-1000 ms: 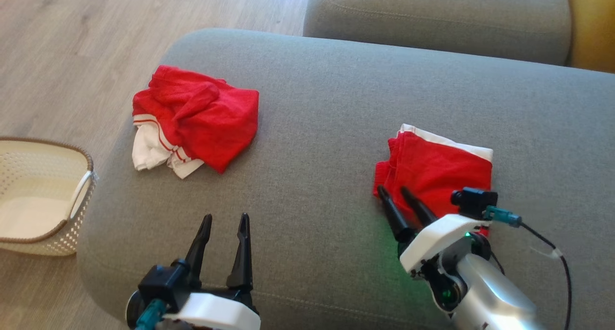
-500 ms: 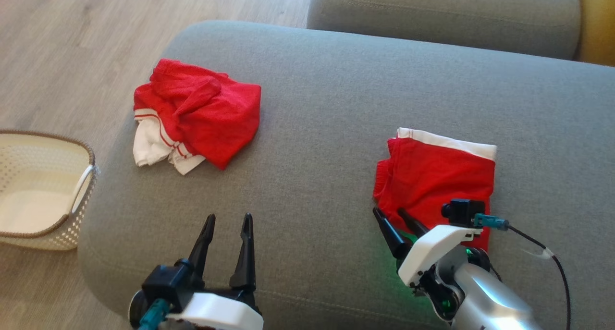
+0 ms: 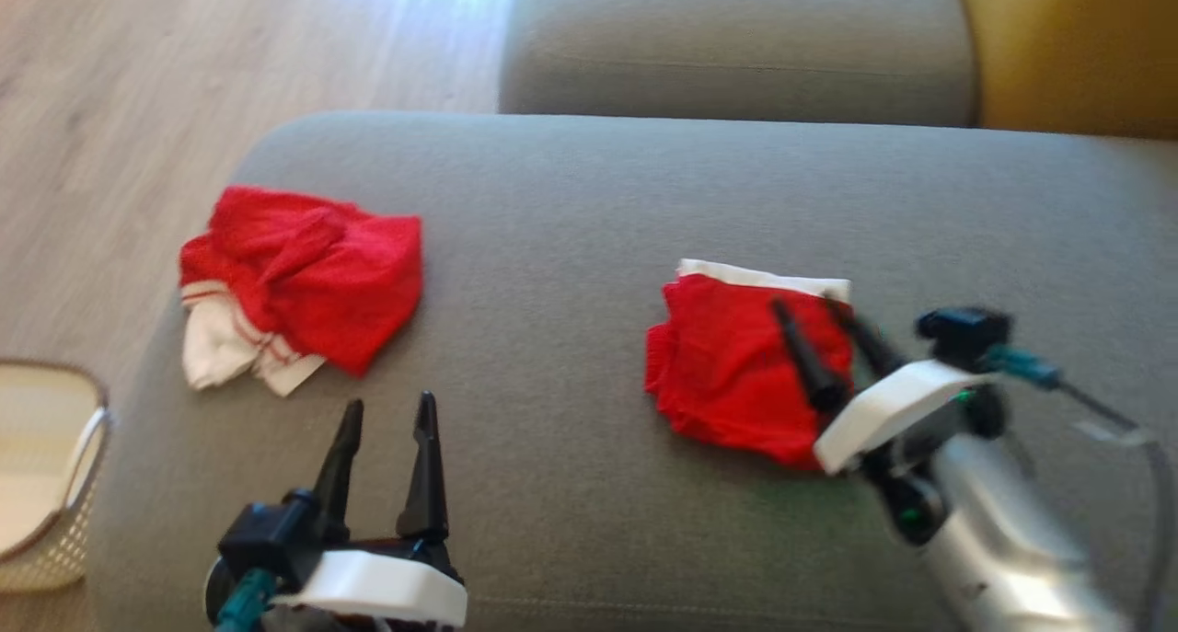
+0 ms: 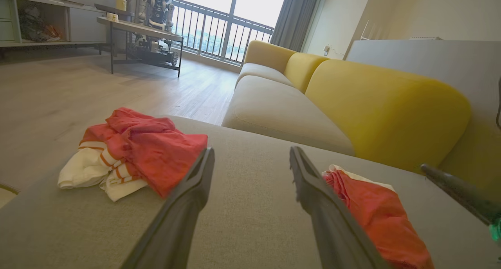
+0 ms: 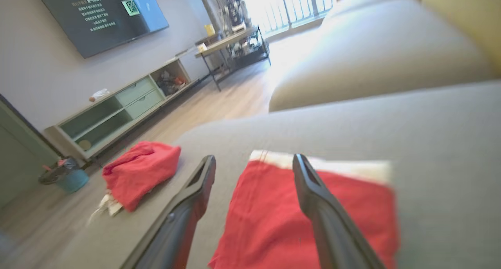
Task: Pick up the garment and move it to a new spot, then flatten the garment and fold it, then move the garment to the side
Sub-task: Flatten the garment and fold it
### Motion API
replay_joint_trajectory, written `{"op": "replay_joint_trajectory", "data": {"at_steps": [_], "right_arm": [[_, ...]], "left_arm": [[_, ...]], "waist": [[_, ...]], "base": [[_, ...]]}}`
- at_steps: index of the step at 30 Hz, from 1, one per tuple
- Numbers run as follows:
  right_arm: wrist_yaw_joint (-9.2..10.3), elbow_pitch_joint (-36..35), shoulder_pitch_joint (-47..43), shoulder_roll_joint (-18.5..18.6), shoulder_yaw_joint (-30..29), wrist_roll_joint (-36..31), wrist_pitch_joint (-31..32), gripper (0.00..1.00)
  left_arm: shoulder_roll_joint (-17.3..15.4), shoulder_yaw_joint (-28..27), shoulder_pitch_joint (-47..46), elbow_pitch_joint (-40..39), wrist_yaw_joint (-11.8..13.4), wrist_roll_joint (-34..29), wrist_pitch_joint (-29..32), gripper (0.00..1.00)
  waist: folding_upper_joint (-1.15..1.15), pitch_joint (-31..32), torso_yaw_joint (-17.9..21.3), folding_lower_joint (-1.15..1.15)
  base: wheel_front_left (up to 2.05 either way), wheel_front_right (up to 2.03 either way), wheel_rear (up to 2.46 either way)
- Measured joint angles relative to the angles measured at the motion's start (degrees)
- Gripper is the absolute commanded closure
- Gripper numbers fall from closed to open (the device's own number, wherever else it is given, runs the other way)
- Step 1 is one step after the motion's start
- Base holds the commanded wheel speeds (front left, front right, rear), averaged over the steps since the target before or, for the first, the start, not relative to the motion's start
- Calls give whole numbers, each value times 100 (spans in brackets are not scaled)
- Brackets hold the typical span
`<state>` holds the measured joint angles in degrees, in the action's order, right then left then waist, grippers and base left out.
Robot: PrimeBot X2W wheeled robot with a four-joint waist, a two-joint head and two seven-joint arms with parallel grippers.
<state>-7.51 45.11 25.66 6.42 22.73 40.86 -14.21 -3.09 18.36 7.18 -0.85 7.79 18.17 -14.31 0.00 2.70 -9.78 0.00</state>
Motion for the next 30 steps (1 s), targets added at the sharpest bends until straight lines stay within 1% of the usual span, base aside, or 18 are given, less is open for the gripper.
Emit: {"op": "replay_joint_trajectory", "data": {"at_steps": [3,5,8,11,15,17,22,30], "right_arm": [[0,-749,-205,290,-545,-815,-3,0],[0,-1236,-514,311,-942,-1248,-16,0],[0,-1814,-1096,269,-1480,-1897,-19,0],[0,-2204,-1578,196,-2016,-2549,-19,0],[0,-2709,-1974,-108,-2373,-3225,-19,0],[0,-2877,-2123,-238,-2507,-3368,-19,0],[0,-3109,-2450,-336,-2743,-3535,-19,0],[0,-3107,-2481,-356,-2720,-3524,-19,0]], "left_arm": [[0,-103,-2,-60,-22,22,0,0],[0,-141,-2,-75,-30,22,0,0],[0,-197,-7,-91,-29,22,0,0],[0,-226,-14,-89,-53,11,0,0],[0,-244,1,0,-74,5,0,0],[0,-241,64,64,-78,3,0,0],[-4,-224,333,204,-80,-3,0,0],[-5,-214,329,238,-75,9,0,0]], "waist": [[0,57,218,0],[0,86,349,0],[0,111,521,0],[0,115,631,0],[0,129,727,0],[0,132,767,0],[0,124,798,0],[0,133,750,0]], "base": [[0,0,0],[0,0,0],[0,0,0],[0,0,0],[0,0,0],[0,0,0],[0,0,0],[0,0,0]]}}
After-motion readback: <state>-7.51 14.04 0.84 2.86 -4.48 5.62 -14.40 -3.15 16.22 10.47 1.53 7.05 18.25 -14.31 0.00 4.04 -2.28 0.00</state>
